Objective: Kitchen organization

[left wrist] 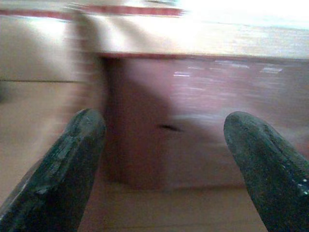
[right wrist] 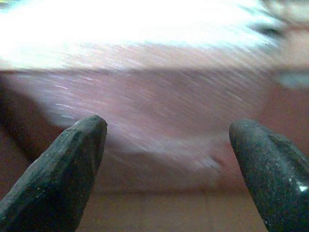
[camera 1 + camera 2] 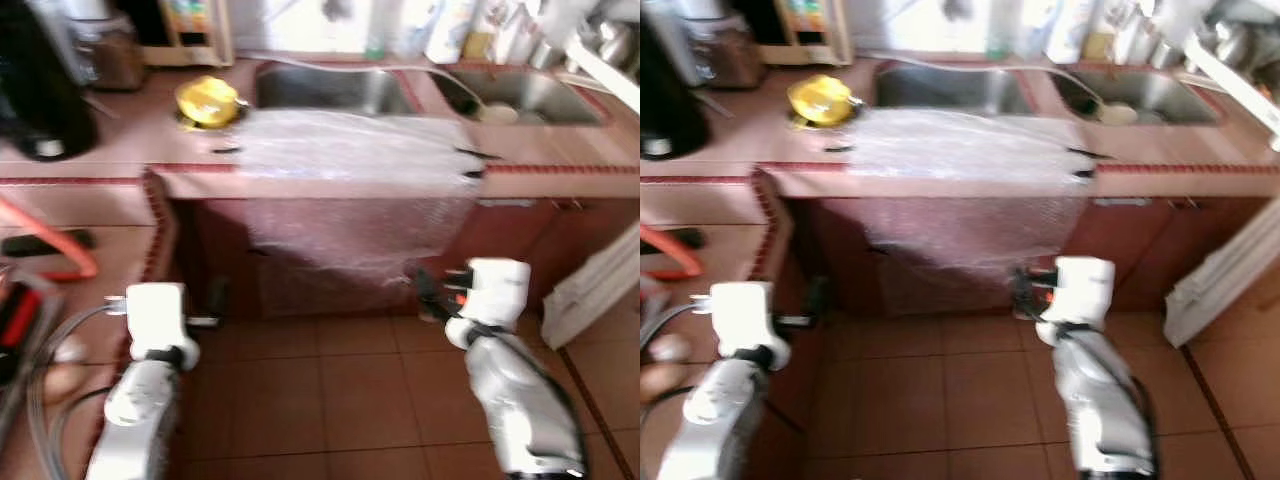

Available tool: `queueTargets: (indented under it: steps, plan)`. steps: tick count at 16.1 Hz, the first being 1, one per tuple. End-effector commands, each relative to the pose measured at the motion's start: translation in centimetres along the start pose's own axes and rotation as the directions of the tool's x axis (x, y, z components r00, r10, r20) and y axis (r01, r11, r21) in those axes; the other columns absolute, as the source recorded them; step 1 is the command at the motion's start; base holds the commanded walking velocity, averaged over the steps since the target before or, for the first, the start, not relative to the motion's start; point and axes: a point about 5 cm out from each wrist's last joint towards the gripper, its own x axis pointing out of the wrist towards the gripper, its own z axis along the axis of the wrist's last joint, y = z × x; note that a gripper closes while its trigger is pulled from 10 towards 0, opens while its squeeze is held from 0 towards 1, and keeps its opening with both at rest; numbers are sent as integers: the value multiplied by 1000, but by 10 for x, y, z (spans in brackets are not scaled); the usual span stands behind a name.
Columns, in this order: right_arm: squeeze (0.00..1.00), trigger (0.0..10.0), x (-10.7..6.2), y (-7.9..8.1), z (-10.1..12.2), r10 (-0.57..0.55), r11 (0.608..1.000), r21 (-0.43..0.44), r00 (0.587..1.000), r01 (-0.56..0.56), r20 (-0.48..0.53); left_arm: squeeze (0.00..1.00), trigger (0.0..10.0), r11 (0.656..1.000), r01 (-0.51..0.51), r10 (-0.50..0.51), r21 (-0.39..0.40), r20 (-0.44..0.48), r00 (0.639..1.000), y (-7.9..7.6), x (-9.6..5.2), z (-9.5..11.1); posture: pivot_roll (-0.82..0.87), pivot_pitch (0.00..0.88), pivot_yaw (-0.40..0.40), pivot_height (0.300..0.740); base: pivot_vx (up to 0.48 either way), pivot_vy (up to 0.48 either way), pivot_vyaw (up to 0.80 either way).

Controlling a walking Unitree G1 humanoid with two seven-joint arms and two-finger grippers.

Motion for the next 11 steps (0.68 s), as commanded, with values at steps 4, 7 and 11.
queueTargets:
  steps: [4, 7, 11]
  plan:
    - [0, 10000, 3, -1, 23, -4, 995, -102, 994, 15, 111, 0, 10000, 998, 52, -50, -23, 93, 994, -13, 4, 24, -3, 76, -17, 740, 0, 0, 0]
    - [0, 10000, 4, -2, 19, -6, 994, -109, 995, 17, 100, 0, 10000, 997, 52, -47, -56, 77, 996, -15, 4, 20, -3, 71, -19, 740, 0, -409, 0]
    - [0, 10000, 3, 2, 22, 10, 995, -104, 993, 2, 118, 0, 10000, 997, 56, -53, -57, 61, 997, -16, 3, 17, -5, 69, -20, 740, 0, -478, 0]
